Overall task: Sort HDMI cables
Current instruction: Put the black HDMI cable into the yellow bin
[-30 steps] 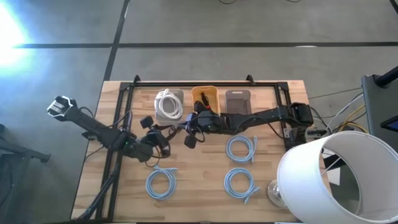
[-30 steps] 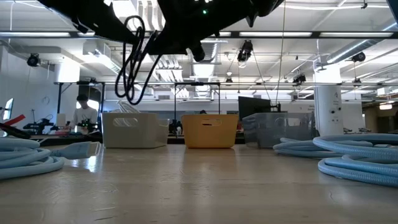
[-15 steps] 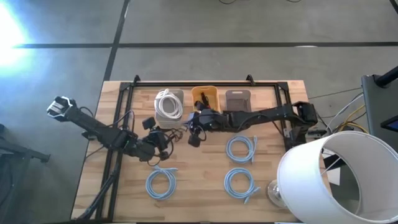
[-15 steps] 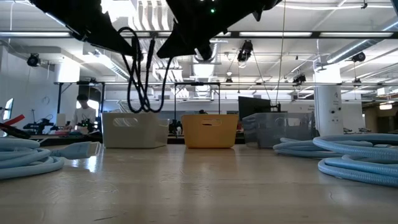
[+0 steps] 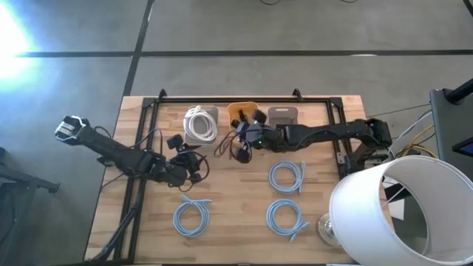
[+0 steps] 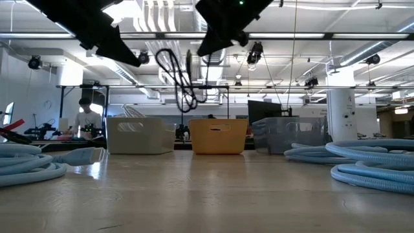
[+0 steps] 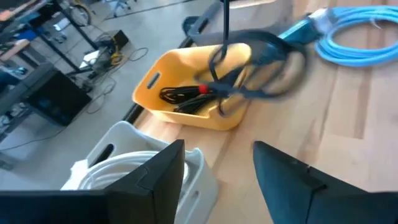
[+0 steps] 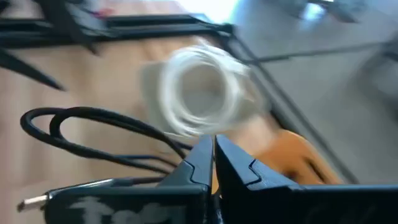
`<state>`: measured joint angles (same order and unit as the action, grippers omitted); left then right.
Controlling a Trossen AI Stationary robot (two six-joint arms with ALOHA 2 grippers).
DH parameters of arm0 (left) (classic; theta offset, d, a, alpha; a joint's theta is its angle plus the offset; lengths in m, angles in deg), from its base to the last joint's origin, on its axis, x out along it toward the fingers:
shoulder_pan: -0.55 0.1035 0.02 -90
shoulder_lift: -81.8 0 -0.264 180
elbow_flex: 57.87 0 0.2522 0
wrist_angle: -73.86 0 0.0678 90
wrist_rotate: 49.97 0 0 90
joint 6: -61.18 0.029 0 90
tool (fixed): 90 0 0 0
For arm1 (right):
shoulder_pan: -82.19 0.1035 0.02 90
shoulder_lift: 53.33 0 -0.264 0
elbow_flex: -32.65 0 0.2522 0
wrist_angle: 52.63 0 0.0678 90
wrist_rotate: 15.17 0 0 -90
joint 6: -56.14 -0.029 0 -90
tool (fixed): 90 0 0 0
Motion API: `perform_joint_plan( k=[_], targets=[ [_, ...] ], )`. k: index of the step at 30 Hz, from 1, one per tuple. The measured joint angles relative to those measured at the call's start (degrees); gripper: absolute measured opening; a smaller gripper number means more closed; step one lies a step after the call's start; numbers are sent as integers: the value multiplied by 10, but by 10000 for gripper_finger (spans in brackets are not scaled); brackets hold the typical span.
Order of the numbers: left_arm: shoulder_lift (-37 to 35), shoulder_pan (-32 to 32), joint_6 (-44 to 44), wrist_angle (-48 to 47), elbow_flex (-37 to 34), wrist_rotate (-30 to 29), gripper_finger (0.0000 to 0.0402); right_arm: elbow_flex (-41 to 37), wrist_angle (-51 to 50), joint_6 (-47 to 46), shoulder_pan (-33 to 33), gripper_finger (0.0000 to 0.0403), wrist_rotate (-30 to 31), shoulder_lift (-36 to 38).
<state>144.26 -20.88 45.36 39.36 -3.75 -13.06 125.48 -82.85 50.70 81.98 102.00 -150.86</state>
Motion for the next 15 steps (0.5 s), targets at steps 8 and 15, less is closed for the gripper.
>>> perform_joint_plan(
  k=[8,15],
  targets=[
    [0,3,-8,1,0,-5,206,0,-29,15,-8,8,147,31],
    [0,3,-9,1,0,-5,207,-2,-31,186,-34,8,149,9]
  ],
)
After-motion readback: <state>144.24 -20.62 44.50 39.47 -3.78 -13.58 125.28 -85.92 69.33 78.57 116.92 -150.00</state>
